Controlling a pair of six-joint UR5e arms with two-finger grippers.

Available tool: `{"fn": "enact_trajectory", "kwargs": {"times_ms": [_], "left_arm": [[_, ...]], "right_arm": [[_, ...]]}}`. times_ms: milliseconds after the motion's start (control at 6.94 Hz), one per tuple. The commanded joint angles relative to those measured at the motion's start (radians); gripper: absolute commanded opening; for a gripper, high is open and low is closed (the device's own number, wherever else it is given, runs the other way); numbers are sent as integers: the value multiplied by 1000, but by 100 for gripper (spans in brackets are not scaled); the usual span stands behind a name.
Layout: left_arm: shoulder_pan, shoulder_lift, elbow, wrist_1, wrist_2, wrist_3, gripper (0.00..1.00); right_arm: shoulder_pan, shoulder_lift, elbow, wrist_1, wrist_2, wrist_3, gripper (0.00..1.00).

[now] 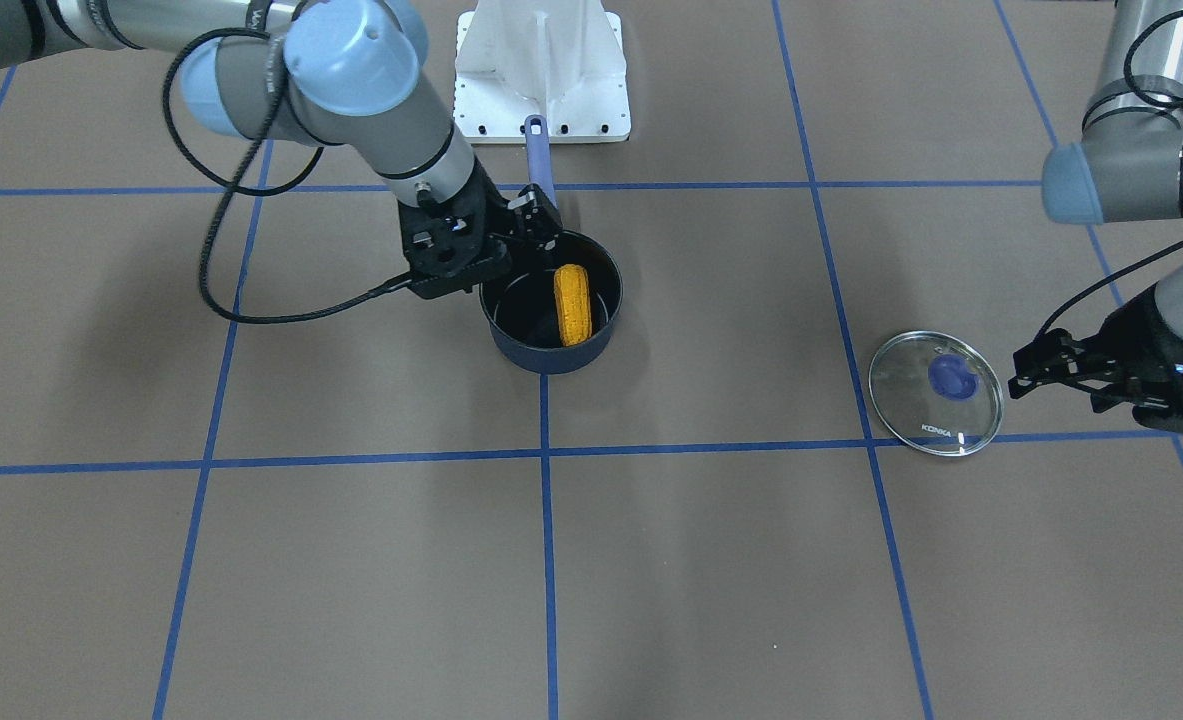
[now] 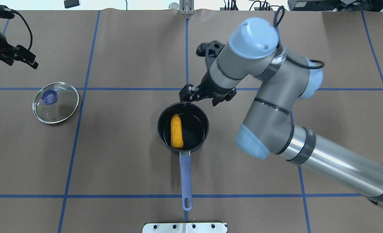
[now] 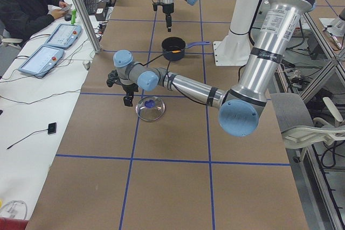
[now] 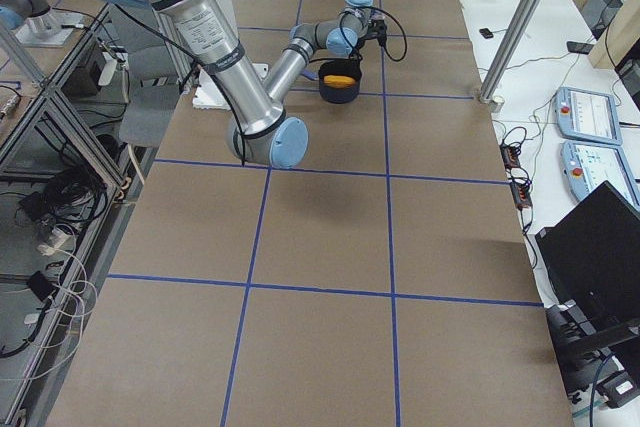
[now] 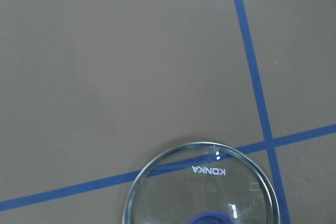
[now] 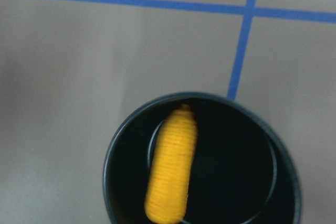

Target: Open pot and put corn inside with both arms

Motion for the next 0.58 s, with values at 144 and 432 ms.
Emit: {"fn": "enact_trajectory", "kwargs": {"times_ms": [144,432], "left_arm": [[-116,53,-1,10,8,215,100],[-193,56,-2,119,11,402,100]], "right_arm": [[228,-154,27,-14,-7,-139,100],[284,-247,75,-112,-38,-331,100]]}}
